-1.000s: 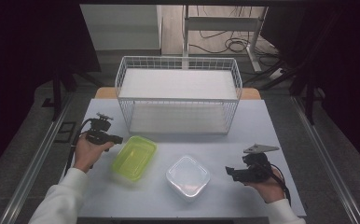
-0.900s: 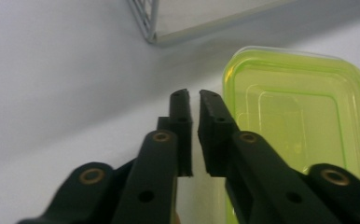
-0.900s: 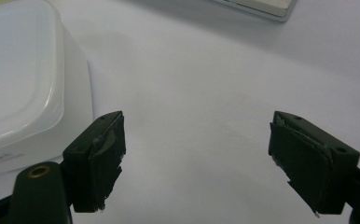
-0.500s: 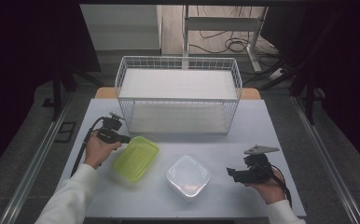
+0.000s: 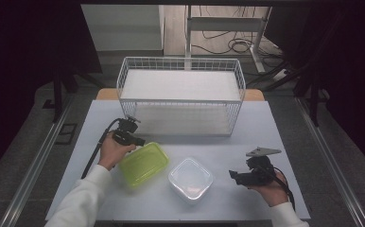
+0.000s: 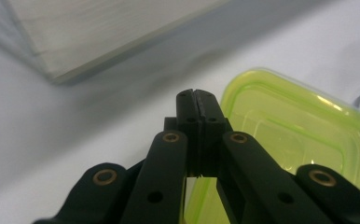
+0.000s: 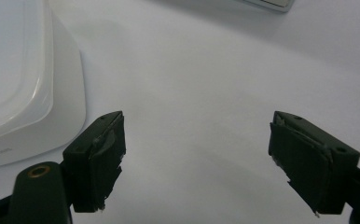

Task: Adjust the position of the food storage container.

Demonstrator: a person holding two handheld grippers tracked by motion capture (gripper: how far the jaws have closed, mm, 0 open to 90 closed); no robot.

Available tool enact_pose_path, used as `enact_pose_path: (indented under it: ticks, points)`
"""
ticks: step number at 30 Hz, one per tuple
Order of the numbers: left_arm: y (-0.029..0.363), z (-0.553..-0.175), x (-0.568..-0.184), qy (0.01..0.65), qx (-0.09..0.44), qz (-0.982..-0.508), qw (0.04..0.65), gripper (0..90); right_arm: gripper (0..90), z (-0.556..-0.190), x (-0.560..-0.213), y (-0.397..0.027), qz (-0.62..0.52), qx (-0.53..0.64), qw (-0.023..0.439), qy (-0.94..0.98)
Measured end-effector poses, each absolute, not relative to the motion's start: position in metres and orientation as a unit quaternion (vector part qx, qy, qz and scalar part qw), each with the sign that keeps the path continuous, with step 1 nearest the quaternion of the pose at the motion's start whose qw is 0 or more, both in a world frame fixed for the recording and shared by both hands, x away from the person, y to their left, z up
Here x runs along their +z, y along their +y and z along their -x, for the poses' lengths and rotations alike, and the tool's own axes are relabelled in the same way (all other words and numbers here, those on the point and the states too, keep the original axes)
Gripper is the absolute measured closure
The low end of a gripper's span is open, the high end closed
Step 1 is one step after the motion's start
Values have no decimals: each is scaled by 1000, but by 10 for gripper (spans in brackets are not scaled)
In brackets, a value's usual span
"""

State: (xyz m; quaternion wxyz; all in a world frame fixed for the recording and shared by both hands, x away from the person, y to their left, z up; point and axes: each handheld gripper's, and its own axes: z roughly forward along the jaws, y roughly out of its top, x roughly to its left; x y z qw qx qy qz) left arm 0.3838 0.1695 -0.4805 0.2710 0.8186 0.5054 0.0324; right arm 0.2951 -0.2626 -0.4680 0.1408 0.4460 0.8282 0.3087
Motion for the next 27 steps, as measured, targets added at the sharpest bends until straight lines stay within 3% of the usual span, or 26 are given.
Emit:
enact_pose_path:
  ticks: [8,13,23,27]
  points:
    - [181,-361,-452,485,61,-819,303,900,189,-294,-468,-267,-452,311,143,824]
    - [175,-310,-434,434,43,-844,313,900,189,-294,-468,-267,-453,309,144,824]
    - [144,-248,-463,380,-1,-882,279,899,188,-294,-469,-261,-454,305,143,825]
    - [136,-240,-472,372,1,-892,258,900,188,-295,-469,-262,-454,303,143,826]
